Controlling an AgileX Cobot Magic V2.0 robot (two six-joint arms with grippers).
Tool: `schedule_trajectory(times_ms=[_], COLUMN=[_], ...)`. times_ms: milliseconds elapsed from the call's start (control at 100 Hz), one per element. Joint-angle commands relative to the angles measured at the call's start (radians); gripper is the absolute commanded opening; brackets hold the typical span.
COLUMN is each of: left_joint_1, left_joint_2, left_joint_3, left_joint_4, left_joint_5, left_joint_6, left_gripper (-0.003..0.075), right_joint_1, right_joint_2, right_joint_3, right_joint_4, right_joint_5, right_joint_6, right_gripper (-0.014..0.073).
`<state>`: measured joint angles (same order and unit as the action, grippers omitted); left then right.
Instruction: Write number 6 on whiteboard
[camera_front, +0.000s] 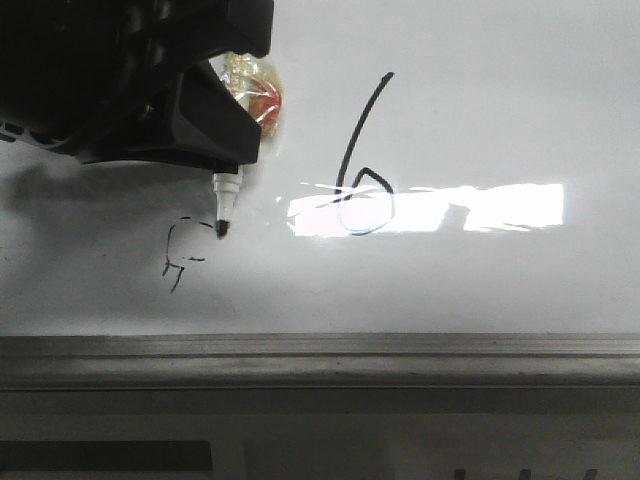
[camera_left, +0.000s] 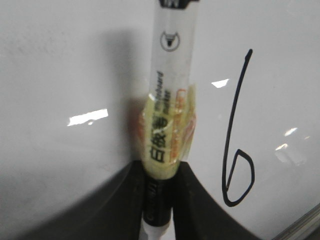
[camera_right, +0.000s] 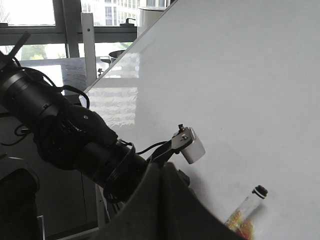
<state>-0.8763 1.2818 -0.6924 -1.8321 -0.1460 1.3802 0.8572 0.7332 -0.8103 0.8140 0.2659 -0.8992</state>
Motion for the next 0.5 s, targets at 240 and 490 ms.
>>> schedule_trajectory(times_ms=[240, 490], left_joint_1=[0.018, 0.018], left_joint_2=[0.034, 0.034], left_joint_3=[0.002, 0.002], left_joint_4=[-0.035, -0.035], left_joint_5=[-0.211, -0.214], left_joint_6=[-0.003, -0.003], left_gripper=[0.0225, 0.0412], right_joint_1=[-0.008, -0.008], right_joint_2=[0.000, 0.000], right_joint_3=[-0.027, -0.027], right_joint_4=[0.014, 0.014], right_joint_5=[-0.049, -0.049], right_joint_6=[-0.011, -0.011], right_gripper=[-0.0062, -0.0062])
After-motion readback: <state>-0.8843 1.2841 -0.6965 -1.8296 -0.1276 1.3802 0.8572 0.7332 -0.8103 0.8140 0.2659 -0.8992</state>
